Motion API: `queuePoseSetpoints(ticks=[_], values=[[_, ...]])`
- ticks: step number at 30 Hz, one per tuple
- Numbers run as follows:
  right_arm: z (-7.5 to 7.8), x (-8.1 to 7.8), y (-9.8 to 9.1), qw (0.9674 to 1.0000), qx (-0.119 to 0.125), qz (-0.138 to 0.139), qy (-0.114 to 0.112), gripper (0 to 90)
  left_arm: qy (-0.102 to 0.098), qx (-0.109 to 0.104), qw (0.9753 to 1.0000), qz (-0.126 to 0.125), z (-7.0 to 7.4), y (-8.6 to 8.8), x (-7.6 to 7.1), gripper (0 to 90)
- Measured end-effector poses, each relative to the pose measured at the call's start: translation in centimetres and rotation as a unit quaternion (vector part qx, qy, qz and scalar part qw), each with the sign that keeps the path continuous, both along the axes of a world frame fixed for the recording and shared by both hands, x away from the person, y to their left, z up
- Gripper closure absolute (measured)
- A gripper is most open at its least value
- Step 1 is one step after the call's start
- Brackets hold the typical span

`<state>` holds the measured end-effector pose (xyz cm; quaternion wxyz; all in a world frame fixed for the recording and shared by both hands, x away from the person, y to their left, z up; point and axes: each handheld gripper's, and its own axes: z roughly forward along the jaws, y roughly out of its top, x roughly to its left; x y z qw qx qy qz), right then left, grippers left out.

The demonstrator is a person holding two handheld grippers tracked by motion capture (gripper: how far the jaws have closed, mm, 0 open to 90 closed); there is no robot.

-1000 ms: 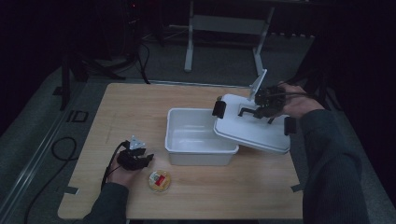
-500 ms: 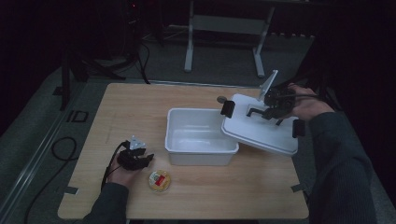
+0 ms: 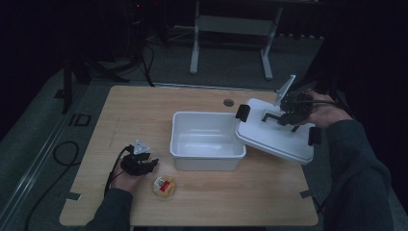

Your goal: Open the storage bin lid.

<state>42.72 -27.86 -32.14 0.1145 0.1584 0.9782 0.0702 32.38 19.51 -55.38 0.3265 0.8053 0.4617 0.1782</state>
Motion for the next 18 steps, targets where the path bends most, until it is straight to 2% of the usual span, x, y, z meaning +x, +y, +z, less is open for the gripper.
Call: queuePoseSetpoints(ticks=[18], values=[[-1.4, -0.2, -3.2, 0.9993, -0.007, -0.037, 0.007, 84.3, -0.001, -0.001, 1.0000, 0.000, 0.0, 0.0, 0.0, 54.9]])
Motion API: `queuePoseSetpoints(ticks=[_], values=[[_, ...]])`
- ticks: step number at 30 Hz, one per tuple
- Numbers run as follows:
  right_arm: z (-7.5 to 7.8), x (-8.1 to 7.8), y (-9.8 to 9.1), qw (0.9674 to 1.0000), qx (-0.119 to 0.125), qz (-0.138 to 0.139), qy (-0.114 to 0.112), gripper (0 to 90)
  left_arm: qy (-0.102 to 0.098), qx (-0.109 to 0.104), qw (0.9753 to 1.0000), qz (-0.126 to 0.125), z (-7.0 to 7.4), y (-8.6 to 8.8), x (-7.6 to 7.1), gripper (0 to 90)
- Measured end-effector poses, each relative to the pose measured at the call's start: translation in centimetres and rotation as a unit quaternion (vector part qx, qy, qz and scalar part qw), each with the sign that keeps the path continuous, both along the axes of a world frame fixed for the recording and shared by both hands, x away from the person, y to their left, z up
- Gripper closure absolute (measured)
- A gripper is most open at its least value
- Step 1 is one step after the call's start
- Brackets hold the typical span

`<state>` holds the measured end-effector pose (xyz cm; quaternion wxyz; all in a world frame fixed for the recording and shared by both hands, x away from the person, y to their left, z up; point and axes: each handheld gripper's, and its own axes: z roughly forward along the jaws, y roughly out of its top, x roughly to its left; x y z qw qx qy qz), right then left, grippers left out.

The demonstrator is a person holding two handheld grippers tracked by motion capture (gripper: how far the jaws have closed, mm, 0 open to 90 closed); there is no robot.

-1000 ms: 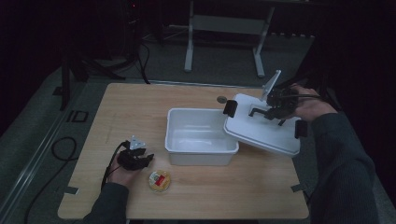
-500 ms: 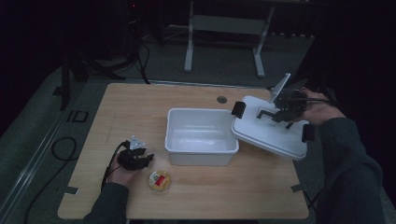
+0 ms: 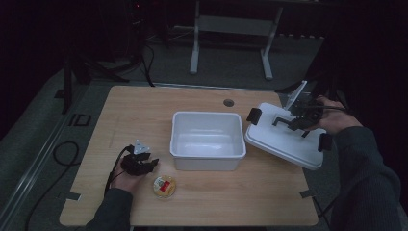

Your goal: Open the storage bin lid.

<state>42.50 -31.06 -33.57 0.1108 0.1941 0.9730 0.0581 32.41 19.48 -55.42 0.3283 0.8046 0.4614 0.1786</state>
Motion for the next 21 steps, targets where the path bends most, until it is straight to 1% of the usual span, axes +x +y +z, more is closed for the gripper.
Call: queuePoseSetpoints(ticks=[2, 6, 13, 17, 21], values=[[-0.1, 0.0, -0.1, 1.0000, 0.000, -0.001, -0.001, 84.3, 0.000, 0.000, 1.0000, 0.000, 0.0, 0.0, 0.0, 54.9], [-0.7, 0.0, -0.6, 1.0000, 0.001, -0.006, -0.008, 84.3, -0.001, 0.000, 1.0000, -0.001, 0.0, 0.0, 0.0, 54.8], [-1.6, 0.0, -0.9, 0.9999, 0.001, -0.013, -0.006, 84.3, -0.001, 0.000, 1.0000, -0.001, 0.0, -0.1, 0.0, 54.5], [-2.6, 0.1, -1.0, 0.9999, 0.002, -0.014, -0.009, 84.3, -0.001, -0.001, 1.0000, -0.001, 0.0, -0.1, 0.0, 54.4], [-3.6, 0.1, -1.1, 0.9998, 0.007, -0.018, -0.007, 84.3, -0.001, -0.001, 1.0000, -0.002, 0.0, -0.1, 0.0, 54.0]])
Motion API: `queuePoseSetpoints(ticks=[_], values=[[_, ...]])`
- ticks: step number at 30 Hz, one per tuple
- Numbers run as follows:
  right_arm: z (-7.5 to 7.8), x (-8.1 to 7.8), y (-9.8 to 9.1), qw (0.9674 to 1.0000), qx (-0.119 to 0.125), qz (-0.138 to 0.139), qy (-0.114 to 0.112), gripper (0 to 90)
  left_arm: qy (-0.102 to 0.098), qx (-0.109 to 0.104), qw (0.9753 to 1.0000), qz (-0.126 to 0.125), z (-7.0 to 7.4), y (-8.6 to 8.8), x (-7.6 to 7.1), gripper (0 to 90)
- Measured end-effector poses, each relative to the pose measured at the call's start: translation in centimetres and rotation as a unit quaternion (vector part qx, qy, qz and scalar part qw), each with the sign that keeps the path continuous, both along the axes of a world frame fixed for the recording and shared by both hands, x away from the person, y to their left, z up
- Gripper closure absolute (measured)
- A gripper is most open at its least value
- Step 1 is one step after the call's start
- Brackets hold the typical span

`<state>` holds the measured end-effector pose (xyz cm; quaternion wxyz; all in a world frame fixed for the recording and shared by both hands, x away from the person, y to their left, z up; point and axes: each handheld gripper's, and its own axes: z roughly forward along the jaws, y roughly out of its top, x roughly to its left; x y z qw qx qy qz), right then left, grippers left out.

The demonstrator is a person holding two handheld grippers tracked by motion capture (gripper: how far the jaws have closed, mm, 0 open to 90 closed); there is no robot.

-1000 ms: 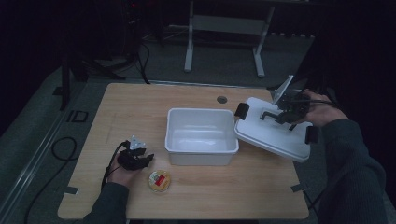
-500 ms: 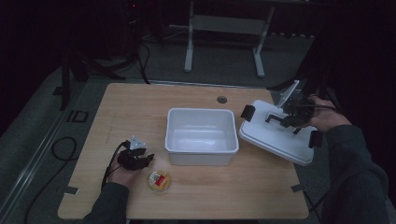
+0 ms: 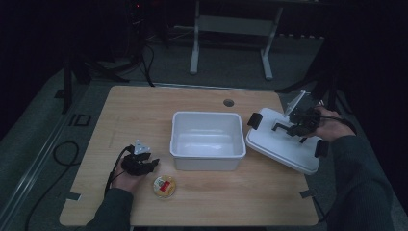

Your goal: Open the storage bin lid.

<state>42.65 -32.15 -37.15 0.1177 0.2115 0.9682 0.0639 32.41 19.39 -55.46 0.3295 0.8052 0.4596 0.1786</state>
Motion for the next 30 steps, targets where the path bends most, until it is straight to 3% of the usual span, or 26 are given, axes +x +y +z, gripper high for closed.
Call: queuePoseSetpoints(ticks=[13, 30], values=[[-2.9, 0.1, -0.1, 0.9999, 0.010, -0.006, 0.011, 84.2, 0.001, 0.002, 1.0000, -0.001, 0.0, 0.0, 0.0, 53.9], [-6.1, 0.5, 0.3, 0.9995, 0.001, -0.014, 0.027, 84.2, 0.000, 0.002, 1.0000, -0.001, 0.0, 0.0, 0.0, 53.9]])
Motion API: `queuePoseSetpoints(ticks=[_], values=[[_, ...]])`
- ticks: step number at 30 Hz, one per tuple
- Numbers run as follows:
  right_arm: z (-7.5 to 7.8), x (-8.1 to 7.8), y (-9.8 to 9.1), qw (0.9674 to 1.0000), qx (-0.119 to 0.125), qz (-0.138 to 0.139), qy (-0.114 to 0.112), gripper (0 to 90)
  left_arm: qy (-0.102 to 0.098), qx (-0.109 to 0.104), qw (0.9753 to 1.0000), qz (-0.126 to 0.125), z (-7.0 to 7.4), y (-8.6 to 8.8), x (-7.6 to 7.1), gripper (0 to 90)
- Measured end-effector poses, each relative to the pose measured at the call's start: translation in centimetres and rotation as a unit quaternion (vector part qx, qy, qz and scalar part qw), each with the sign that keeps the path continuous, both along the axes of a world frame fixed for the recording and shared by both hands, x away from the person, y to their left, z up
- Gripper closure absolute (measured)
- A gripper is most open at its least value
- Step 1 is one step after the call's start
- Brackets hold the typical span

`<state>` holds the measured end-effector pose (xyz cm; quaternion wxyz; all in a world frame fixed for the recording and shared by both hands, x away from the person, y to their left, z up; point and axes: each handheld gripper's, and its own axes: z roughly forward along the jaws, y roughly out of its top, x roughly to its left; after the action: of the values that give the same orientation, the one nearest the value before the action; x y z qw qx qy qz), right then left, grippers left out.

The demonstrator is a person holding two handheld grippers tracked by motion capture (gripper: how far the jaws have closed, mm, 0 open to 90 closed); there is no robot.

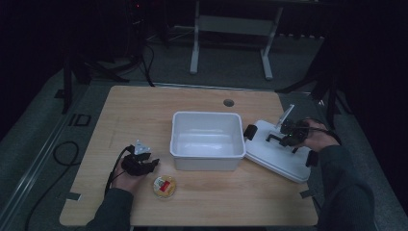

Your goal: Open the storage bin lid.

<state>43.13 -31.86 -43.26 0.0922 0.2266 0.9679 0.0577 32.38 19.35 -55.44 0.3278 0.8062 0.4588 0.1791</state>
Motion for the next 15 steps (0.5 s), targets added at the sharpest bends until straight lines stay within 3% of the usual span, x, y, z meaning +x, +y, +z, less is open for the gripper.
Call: queuePoseSetpoints(ticks=[15], values=[[-2.0, 0.2, -0.2, 0.9999, 0.004, -0.012, 0.004, 84.1, 0.000, 0.000, 1.0000, 0.000, 0.0, 0.0, 0.0, 53.9]])
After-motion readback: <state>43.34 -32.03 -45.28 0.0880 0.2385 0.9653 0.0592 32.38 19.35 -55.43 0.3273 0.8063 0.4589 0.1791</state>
